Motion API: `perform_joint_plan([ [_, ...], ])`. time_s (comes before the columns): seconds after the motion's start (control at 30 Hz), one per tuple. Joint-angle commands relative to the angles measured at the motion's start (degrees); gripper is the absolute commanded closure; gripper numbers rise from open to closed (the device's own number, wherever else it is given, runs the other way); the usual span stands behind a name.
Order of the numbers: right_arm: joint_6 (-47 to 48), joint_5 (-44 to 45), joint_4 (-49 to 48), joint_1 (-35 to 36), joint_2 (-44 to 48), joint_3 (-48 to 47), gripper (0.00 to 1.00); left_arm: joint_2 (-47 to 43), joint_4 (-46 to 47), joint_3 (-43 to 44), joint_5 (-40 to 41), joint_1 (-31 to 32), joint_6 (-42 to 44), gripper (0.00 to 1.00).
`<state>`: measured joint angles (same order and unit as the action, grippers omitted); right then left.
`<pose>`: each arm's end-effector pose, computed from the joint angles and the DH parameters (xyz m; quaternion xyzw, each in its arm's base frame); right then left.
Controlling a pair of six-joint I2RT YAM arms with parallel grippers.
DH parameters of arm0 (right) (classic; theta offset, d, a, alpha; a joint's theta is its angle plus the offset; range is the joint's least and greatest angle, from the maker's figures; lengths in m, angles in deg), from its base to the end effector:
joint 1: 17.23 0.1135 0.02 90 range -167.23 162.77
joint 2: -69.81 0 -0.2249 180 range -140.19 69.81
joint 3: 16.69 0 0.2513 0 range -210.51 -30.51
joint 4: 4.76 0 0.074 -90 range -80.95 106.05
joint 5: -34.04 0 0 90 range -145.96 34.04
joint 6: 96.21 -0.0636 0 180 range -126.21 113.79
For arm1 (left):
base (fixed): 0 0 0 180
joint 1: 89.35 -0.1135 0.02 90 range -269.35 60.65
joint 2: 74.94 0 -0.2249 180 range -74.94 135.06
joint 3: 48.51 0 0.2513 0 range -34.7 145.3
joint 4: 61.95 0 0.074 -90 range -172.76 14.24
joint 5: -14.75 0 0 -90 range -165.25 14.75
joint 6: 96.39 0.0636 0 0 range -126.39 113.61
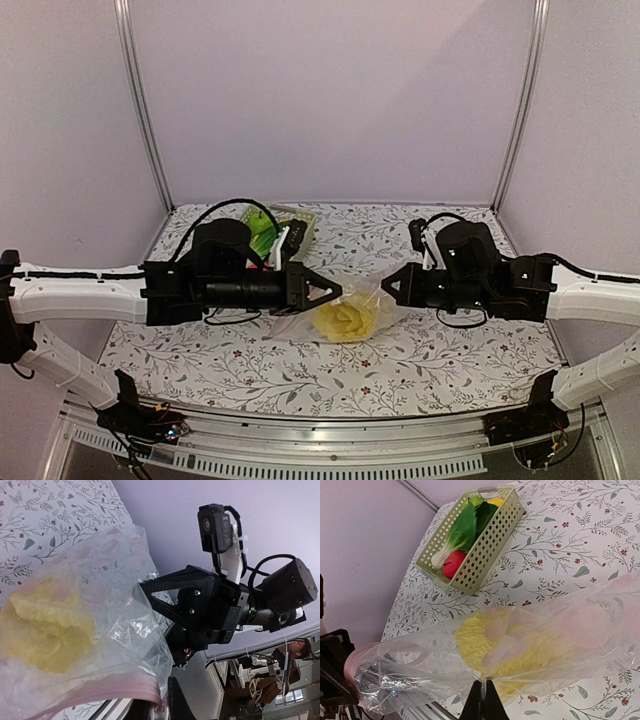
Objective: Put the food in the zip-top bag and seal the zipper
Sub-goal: Adjust the zipper food storage bag at the center of the board.
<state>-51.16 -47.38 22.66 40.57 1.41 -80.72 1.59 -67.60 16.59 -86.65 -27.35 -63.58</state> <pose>0.1701 0.2523 0.2313 -0.0613 0.8699 0.3381 0.3538 0.1505 -0.3099 0.2424 0.0926 0.7971 -0.5504 0.2304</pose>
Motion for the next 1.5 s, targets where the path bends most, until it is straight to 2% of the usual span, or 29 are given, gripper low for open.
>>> perform_joint_plan([
  [0.0, 0.0, 1.8, -0.7, 0.3, 0.0, -2.4, 1.0, -3.6, -5.1, 1.2, -0.5, -1.1, 5.0, 0.85],
  [0.13, 1.1, 1.0, 1.0, -0.8, 0.1, -4.6, 1.0, -8.1, -16.0, 3.0, 2.5, -1.3, 13.8, 0.35],
  [0.23, 2.0, -1.9, 2.7, -2.6, -0.8, -6.5, 1.0, -12.4, -23.6, 3.8, 6.4, -1.8, 22.9, 0.16],
  [0.3, 2.5, -3.4, 3.3, -3.5, -1.2, -7.2, 1.0, -15.1, -26.2, 2.5, 7.9, -3.0, 27.4, 0.12],
  [0.37, 2.7, -5.0, 3.6, -4.7, -1.4, -7.6, 1.0, -17.1, -27.2, 0.1, 7.9, -4.1, 31.2, 0.11],
  [0.43, 3.0, -6.8, 4.1, -5.9, -1.6, -8.1, 1.0, -18.0, -29.1, -2.2, 9.2, -5.1, 35.2, 0.17],
  [0.57, 4.3, -7.9, 5.0, -6.5, -1.4, -8.5, 1.0, -18.3, -26.4, -5.8, 8.6, -9.3, 34.9, 0.27],
  [0.73, 6.4, -10.9, 6.9, -7.0, -0.6, -8.9, 1.0, -17.5, -22.5, -7.3, 5.6, -14.9, 33.2, 0.33],
  [0.87, 7.5, -13.1, 7.3, -7.6, -0.2, -8.8, 1.0, -15.5, -19.5, -7.2, 2.0, -15.1, 34.2, 0.37],
  [1.07, 7.9, -14.4, 7.3, -8.1, -0.4, -8.4, 1.0, -11.5, -16.0, -7.4, -7.9, -14.7, 37.5, 0.45],
  [1.2, 7.6, -15.0, 7.3, -8.3, -0.4, -8.3, 1.0, -11.6, -14.3, -8.7, -7.9, -14.4, 39.1, 0.46],
  [1.47, 7.5, -15.6, 7.2, -8.4, -0.7, -8.4, 1.0, -6.7, -14.3, -7.2, -8.7, -14.1, 41.1, 0.58],
])
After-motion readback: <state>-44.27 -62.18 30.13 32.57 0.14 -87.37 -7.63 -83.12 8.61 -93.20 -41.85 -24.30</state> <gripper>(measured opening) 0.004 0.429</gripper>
